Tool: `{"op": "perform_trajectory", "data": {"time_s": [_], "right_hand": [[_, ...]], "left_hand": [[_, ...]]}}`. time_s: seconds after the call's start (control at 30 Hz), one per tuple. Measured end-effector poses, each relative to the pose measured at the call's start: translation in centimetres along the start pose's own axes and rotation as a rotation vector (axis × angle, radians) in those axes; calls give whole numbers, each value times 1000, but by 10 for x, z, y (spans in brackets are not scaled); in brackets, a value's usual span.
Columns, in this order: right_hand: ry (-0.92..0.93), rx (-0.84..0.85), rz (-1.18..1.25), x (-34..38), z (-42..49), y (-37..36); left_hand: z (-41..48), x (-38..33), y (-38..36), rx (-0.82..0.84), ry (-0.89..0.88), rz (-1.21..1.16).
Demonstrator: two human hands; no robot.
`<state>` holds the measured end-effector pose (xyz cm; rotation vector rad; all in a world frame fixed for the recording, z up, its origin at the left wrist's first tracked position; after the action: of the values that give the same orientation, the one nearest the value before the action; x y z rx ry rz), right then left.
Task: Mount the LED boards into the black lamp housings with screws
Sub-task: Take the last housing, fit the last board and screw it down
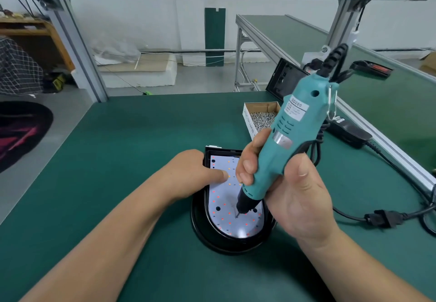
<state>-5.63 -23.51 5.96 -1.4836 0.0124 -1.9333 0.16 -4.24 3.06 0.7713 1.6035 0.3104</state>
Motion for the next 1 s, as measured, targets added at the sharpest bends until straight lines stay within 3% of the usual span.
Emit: {"op": "perform_trajectory", "data": {"time_s": [0.2,0.33,0.4,0.47,0.6,0.67,0.87,1.0], "right_hand": [[78,-34,71,10,1,1],[177,-189,179,26,17,13],[156,-301,221,30,29,26],[132,-411,294,31,42,40],[126,-592,445,26,60,65],[122,-636,475,19,59,76],[88,-621,447,9,53,91],[72,-605,438,9,54,90]], "left_hand": [[-4,-1,0,5,17,8],[-12,-6,4,22,-2,-18],[-12,-7,8,-57,41,-60],[-8,-3,17,-209,128,-365],[-3,4,42,-379,157,-1505],[-2,12,45,-493,157,-1734],[7,18,26,-454,194,-1494],[7,19,30,-453,168,-1483]]}}
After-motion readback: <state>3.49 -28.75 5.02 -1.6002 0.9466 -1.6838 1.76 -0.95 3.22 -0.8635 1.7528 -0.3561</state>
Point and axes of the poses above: each hand's wrist, its own z-axis towards the middle knuckle, its own y-axis out of the back of the hand, x = y × z, the point moved 2 cm from there along z, towards the middle knuckle, and after that the axes turned 5 degrees about -y, right-handed, at the moved point
